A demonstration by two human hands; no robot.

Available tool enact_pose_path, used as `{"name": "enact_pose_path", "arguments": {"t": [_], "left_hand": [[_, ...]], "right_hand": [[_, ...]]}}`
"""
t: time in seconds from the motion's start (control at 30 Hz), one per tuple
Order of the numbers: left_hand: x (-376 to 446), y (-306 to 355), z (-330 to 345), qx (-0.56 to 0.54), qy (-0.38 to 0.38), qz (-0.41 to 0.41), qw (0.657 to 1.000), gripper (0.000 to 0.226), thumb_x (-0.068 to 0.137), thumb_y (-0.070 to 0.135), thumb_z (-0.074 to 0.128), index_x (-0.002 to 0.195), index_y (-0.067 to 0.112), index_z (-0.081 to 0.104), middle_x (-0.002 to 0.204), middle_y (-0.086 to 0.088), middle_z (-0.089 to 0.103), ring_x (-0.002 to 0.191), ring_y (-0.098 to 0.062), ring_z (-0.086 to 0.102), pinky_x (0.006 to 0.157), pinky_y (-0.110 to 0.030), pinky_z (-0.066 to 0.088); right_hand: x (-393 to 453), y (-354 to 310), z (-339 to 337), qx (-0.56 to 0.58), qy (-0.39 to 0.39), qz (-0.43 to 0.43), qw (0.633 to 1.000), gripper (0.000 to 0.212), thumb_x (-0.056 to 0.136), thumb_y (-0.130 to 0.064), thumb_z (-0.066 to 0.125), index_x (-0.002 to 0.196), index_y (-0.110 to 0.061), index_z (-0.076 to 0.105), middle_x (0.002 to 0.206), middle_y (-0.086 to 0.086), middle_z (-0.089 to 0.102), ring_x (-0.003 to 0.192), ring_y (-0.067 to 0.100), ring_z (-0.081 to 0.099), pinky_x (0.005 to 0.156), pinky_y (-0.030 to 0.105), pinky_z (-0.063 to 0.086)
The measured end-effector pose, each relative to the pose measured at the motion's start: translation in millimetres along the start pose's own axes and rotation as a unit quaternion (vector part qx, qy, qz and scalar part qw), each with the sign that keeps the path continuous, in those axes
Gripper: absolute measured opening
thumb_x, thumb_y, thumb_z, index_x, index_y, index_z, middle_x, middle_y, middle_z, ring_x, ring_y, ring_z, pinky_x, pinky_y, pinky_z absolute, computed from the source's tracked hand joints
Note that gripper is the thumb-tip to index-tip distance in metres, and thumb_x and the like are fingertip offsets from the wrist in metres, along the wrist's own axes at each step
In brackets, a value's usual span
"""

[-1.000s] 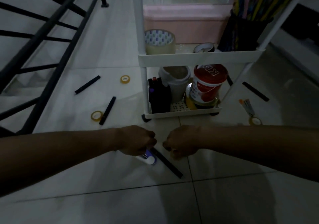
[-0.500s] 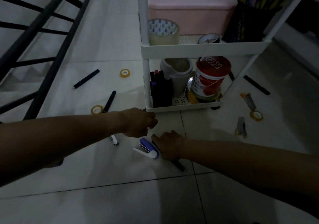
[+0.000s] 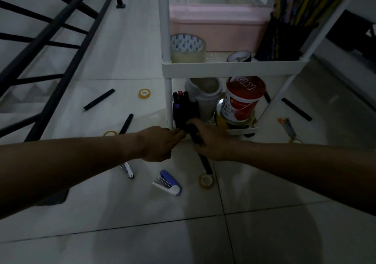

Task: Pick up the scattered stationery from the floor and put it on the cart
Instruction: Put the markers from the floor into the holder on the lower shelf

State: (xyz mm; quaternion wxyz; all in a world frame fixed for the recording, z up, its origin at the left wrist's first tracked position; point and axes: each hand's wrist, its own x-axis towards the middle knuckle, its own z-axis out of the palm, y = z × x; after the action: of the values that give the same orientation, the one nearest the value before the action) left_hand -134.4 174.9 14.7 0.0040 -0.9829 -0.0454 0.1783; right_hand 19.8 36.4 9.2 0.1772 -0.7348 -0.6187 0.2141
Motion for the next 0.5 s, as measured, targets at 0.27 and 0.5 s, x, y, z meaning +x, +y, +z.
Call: {"name": "enact_pose_path", "arguments": {"t": [0.27, 0.5], "left_hand": [[5, 10, -3, -0.015, 0.047, -0.064, 0.997, 0.098, 0.091, 0.036, 0.054, 0.148, 0.018, -0.024, 0.134, -0.016, 0.049, 0.064, -0.014, 0.044, 0.061, -0.030, 0.043], [3, 1, -4, -0.113, 0.014, -0.092, 0.989, 0.103, 0.091, 0.033, 0.057, 0.146, 0.019, -0.029, 0.151, -0.016, 0.030, 0.084, -0.021, 0.062, 0.075, -0.032, 0.054]], "right_hand": [[2, 1, -60, 0.068, 0.215, -0.130, 0.966, 0.041, 0.091, -0.014, 0.061, 0.123, -0.017, 0.036, 0.083, -0.019, 0.053, 0.069, -0.007, 0.057, 0.055, 0.010, 0.041], [15, -11, -64, 0.030, 0.302, -0.178, 0.936, 0.039, 0.092, -0.022, 0.056, 0.122, -0.024, 0.031, 0.102, 0.011, 0.065, 0.061, 0.002, 0.048, 0.051, 0.011, 0.035]]}}
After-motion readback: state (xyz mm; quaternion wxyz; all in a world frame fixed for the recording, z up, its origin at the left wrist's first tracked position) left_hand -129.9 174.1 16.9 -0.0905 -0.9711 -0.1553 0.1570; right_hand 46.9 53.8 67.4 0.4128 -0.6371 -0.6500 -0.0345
